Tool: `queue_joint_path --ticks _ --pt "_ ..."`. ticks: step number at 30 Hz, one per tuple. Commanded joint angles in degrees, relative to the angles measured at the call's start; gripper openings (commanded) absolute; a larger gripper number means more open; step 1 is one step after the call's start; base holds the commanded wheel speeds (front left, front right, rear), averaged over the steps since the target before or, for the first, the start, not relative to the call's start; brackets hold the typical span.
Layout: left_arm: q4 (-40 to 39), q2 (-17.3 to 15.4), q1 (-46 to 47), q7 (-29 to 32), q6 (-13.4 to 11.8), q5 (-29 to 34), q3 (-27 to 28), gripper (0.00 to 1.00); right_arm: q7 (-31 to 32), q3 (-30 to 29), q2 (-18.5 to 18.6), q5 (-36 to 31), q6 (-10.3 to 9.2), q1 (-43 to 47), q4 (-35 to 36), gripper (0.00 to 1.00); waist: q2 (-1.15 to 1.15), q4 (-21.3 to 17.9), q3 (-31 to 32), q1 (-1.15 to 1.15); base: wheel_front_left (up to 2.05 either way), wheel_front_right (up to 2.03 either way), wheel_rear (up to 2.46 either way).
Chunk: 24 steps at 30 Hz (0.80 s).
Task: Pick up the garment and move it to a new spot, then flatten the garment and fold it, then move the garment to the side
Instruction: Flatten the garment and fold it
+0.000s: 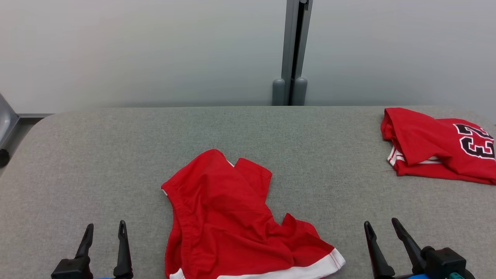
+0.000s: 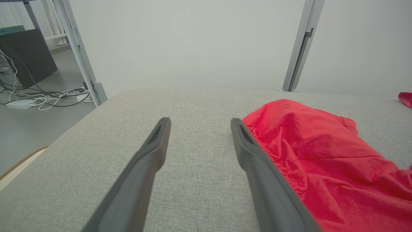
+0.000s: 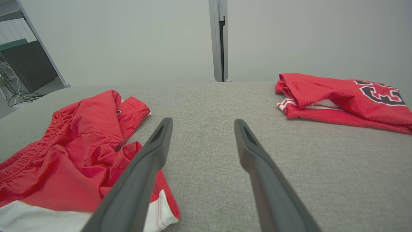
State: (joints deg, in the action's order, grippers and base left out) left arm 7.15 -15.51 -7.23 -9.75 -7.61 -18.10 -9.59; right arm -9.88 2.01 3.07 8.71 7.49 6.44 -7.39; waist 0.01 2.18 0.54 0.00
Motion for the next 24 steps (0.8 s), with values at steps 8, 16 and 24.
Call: queue_joint_path --ticks 8,16,24 --pt "-0.06 -0.48 -0.28 -0.31 -0.46 -0.44 0.01 1.00 0.02 0.11 -0.15 -0.28 0.02 0.79 -0.10 1.00 -0.01 -0.10 -0.03 0.00 0.00 0.00 0.00" --pt "-0.76 -2.79 0.90 2.76 4.19 0.07 -3.74 1.00 1.25 3.55 2.35 -0.54 0.02 -0.94 -0.90 1.00 -0.01 -0.37 0.18 0.00 0.00 0.00 0.00" --pt "0.75 -3.94 1.19 7.01 8.80 2.70 -10.76 1.00 2.43 7.67 5.49 1.31 0.02 -1.79 -4.04 1.00 -0.01 -0.27 -0.23 0.00 0.00 0.00 0.00"
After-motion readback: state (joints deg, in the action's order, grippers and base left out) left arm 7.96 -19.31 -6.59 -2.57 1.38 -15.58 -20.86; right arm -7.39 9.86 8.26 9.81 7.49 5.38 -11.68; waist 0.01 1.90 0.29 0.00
